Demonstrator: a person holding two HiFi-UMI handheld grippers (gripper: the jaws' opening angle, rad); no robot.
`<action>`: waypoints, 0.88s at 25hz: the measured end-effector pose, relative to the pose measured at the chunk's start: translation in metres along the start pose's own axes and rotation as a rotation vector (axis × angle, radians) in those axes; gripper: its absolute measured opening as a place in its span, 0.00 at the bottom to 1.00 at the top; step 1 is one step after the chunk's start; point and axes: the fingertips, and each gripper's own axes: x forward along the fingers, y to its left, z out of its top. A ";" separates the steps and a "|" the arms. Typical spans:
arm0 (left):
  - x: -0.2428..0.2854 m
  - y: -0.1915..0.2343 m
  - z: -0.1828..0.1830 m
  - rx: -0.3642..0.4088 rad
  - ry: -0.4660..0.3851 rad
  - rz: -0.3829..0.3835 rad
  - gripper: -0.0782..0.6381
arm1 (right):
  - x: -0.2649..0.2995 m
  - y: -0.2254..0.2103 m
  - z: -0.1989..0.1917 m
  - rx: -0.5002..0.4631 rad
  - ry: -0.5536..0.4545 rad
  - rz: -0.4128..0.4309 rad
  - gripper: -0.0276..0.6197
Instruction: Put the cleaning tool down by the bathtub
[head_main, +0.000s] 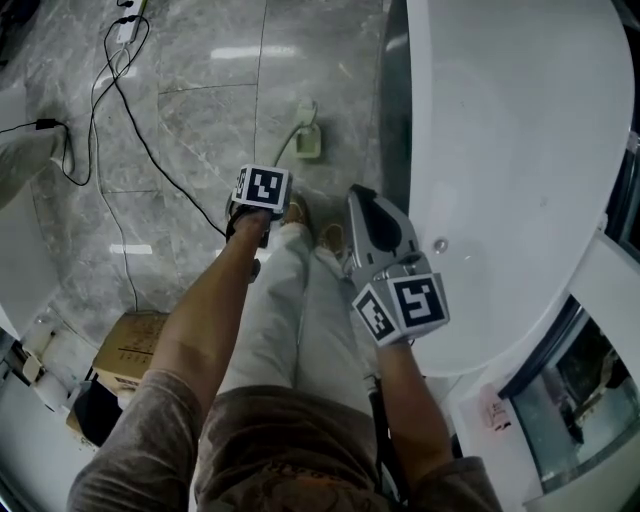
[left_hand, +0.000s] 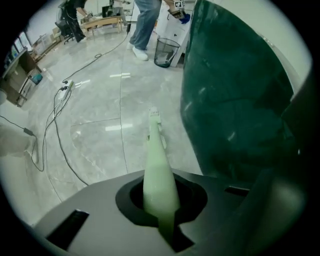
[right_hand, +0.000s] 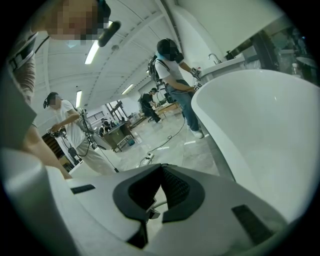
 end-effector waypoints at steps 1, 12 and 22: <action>0.004 0.001 -0.004 0.000 0.030 0.002 0.13 | 0.000 0.000 -0.001 0.002 0.003 0.000 0.04; 0.036 0.000 -0.021 -0.027 0.247 -0.014 0.13 | -0.003 -0.016 -0.014 0.038 0.018 -0.008 0.04; 0.059 0.001 -0.005 -0.016 0.335 -0.012 0.13 | -0.002 -0.029 -0.021 0.063 0.020 -0.014 0.04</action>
